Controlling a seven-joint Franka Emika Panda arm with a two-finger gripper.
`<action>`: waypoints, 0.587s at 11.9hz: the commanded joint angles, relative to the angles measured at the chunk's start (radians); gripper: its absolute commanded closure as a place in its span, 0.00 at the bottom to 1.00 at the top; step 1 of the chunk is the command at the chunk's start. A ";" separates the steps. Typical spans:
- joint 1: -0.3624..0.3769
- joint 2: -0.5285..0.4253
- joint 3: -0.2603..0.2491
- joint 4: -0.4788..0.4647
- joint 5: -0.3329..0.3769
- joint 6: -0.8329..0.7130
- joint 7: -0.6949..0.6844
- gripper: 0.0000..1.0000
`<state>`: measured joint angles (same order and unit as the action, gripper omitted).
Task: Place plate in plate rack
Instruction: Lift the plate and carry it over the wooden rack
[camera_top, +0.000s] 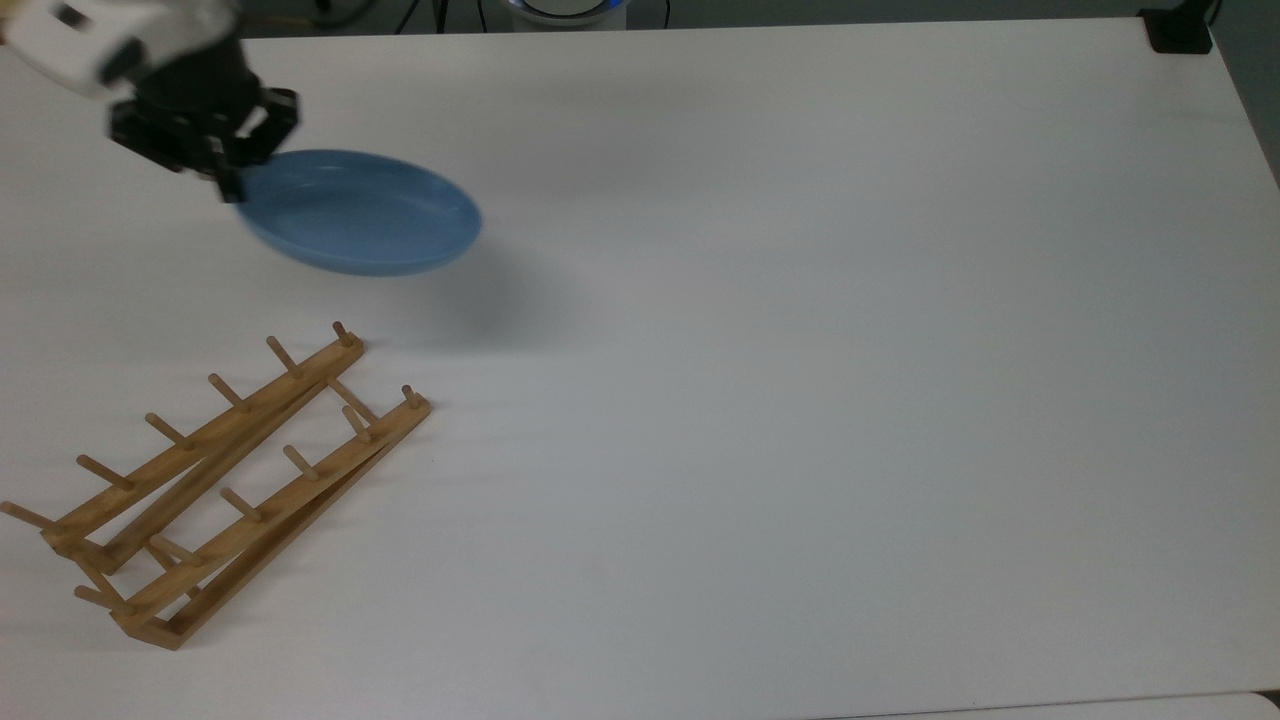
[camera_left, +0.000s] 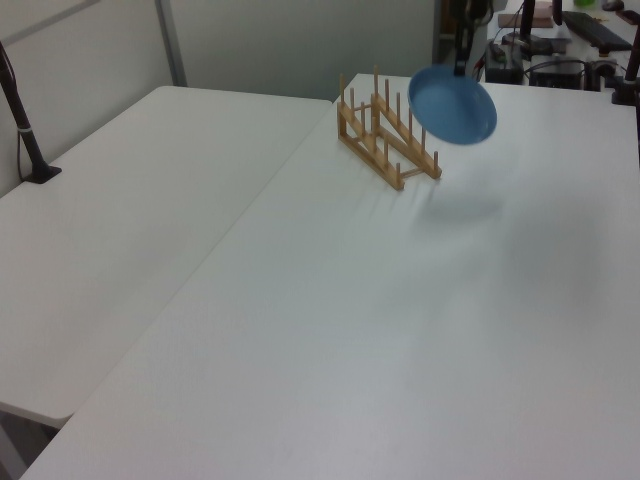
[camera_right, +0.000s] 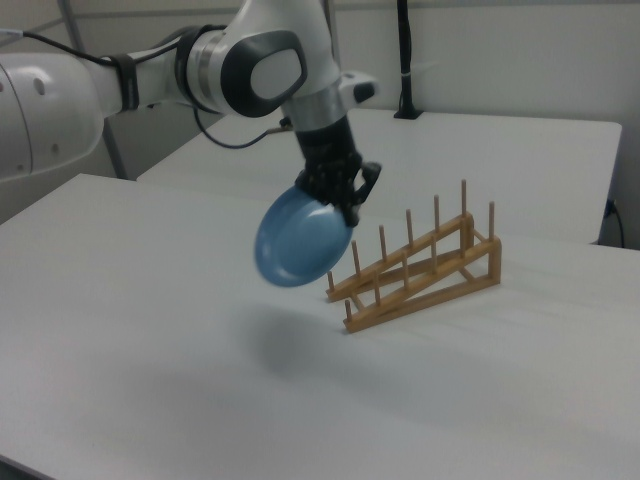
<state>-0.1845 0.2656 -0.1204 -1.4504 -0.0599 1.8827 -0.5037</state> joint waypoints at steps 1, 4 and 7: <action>-0.035 -0.003 -0.021 0.004 0.045 0.241 0.160 1.00; -0.038 0.009 -0.062 -0.031 0.045 0.512 0.247 1.00; -0.039 0.029 -0.073 -0.077 0.034 0.700 0.300 1.00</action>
<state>-0.2327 0.2949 -0.1802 -1.4764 -0.0349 2.4703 -0.2433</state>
